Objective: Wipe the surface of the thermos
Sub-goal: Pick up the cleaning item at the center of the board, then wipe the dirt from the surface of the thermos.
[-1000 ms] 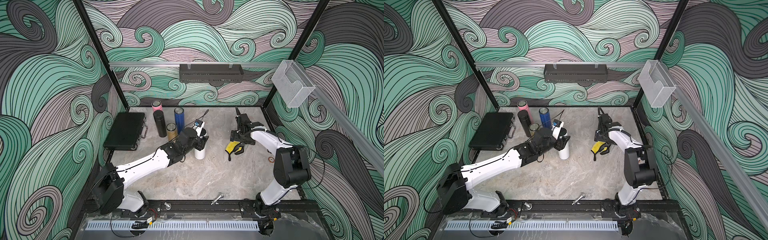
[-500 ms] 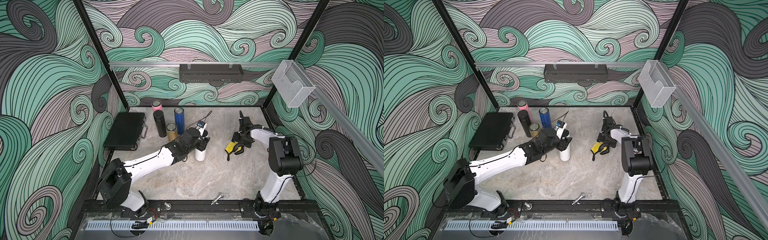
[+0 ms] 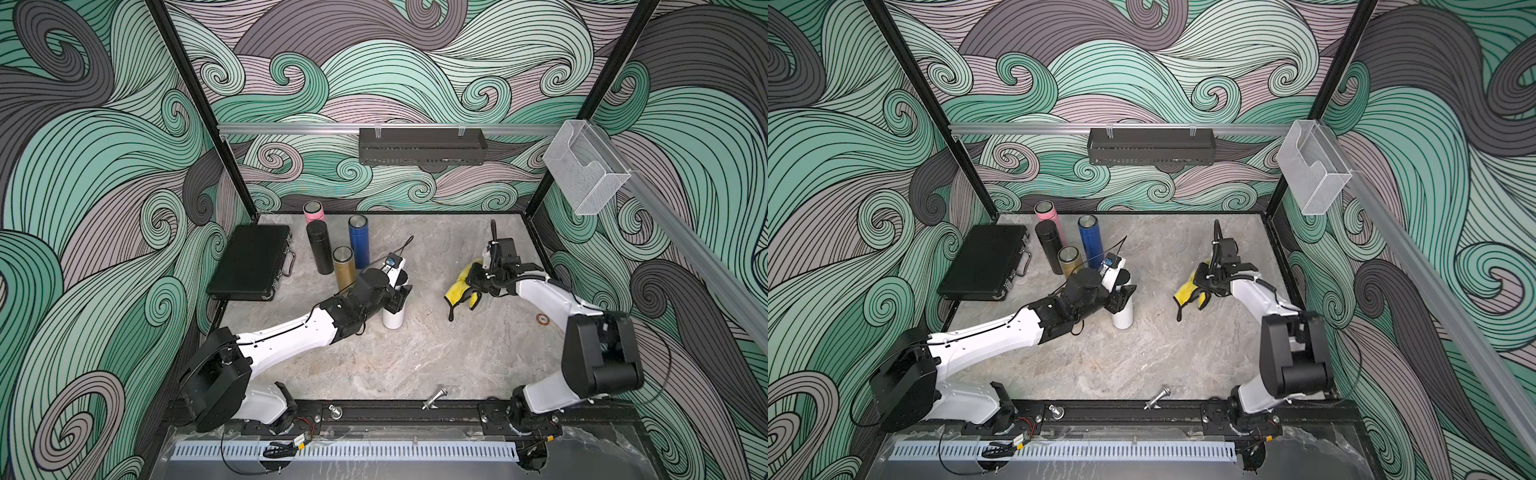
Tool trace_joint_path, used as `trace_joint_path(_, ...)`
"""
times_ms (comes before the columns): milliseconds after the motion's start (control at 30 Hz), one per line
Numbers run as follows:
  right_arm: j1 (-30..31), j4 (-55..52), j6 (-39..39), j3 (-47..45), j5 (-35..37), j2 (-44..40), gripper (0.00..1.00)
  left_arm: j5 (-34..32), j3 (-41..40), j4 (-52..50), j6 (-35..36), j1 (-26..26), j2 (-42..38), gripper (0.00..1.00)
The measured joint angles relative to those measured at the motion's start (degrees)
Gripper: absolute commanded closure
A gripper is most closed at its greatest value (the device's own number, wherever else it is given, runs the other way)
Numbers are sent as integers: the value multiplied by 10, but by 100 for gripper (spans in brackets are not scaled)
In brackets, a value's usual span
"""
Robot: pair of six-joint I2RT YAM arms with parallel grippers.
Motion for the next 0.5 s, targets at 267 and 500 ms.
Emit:
trace_joint_path(267,118,31,4,98,-111,-62,100,-12,-34,63,7,0,-4,100)
trace_joint_path(500,174,83,37,157,-165,-1,100,-15,-41,84,6,0,-4,100)
